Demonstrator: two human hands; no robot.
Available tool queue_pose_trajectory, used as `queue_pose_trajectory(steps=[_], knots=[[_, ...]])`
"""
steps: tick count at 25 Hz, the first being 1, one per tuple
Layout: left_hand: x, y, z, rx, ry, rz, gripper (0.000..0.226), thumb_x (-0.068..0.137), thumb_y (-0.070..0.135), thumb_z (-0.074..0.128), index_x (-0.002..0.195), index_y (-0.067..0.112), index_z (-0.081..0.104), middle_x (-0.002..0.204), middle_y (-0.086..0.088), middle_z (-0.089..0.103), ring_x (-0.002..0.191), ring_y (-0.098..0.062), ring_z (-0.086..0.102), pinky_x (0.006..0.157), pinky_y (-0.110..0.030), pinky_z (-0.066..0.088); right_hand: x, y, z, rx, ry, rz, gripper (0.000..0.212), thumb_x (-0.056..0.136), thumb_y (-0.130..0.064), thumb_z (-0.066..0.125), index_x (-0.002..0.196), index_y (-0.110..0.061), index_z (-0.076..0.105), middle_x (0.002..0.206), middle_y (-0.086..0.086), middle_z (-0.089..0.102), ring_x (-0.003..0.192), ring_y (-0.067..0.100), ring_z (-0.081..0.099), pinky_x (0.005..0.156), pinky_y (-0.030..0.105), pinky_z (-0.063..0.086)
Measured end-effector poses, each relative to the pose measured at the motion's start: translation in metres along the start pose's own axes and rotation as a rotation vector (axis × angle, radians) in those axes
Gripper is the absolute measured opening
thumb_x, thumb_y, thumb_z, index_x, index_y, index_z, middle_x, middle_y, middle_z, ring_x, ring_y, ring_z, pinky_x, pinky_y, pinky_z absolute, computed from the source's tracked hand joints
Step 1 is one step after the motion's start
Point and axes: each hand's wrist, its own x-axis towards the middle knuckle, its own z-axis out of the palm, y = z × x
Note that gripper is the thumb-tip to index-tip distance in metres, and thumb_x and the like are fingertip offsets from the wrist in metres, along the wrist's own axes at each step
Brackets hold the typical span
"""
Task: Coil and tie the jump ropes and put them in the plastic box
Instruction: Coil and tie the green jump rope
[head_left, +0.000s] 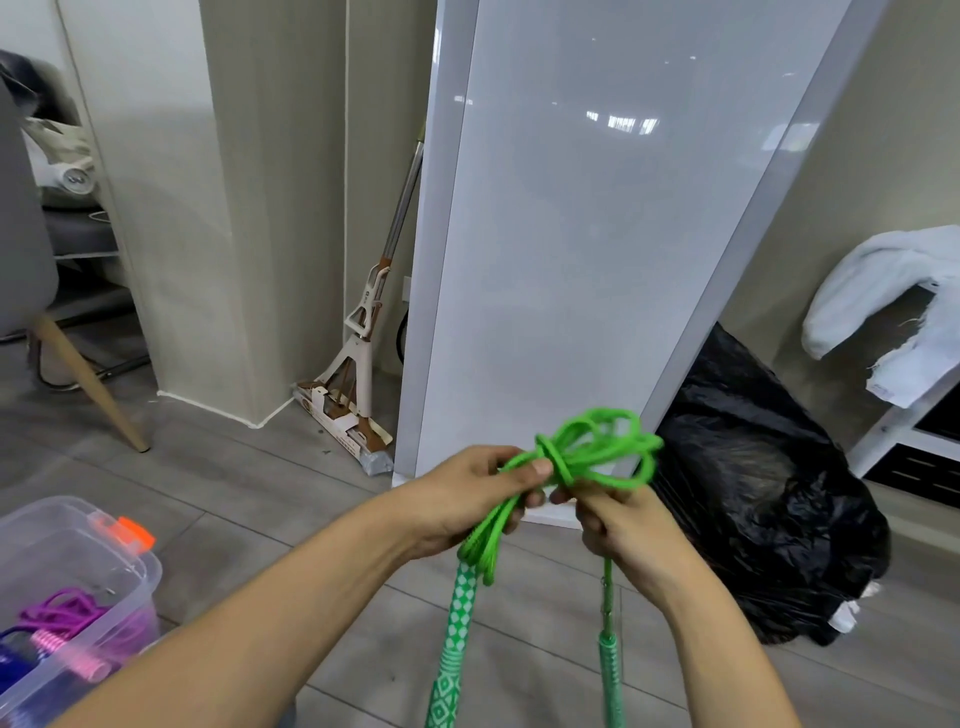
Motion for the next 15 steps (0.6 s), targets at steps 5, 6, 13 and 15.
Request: queue_pose_trajectory(steps=[5, 6, 13, 15], knots=[[0.019, -0.021, -0.025, 0.155, 0.559, -0.011, 0.034, 0.089, 0.042, 0.069, 0.099, 0.01, 0.062, 0.076, -0.001, 0.067, 0.071, -0.021, 0.055, 0.072, -0.034, 0.042, -0.005, 0.001, 0.014, -0.117, -0.207, 0.186, 0.036, 0.105, -0.024, 0.046, 0.099, -0.005, 0.077, 0.056, 0.002, 0.034, 0.046, 0.015, 0.027, 0.047, 0.023, 0.025], [0.019, -0.021, -0.028, 0.276, 0.6, 0.009, 0.031, 0.091, 0.041, 0.067, 0.102, 0.013, 0.059, 0.078, -0.001, 0.068, 0.073, -0.019, 0.058, 0.071, -0.033, 0.044, -0.008, -0.001, 0.015, -0.155, -0.24, 0.191, 0.035, 0.105, -0.022, 0.045, 0.1, -0.008, 0.077, 0.057, 0.003, 0.037, 0.046, 0.016, 0.032, 0.048, 0.023, 0.03], [0.004, -0.009, -0.047, 1.061, 0.12, -0.006, 0.026, 0.082, 0.044, 0.075, 0.101, 0.03, 0.063, 0.071, 0.008, 0.061, 0.075, -0.016, 0.059, 0.067, -0.03, 0.044, -0.023, -0.019, 0.006, -0.21, -0.126, 0.049, 0.02, 0.1, -0.013, 0.058, 0.095, -0.007, 0.077, 0.056, 0.005, 0.043, 0.044, 0.016, 0.039, 0.044, 0.021, 0.035], [-0.002, -0.007, -0.039, 0.849, -0.199, -0.119, 0.026, 0.082, 0.04, 0.077, 0.103, 0.028, 0.067, 0.079, 0.002, 0.072, 0.075, -0.012, 0.064, 0.078, -0.034, 0.05, -0.02, -0.018, 0.003, -0.213, -0.004, -0.04, 0.018, 0.094, -0.015, 0.067, 0.081, -0.008, 0.077, 0.051, 0.003, 0.036, 0.043, 0.015, 0.028, 0.041, 0.02, 0.024]])
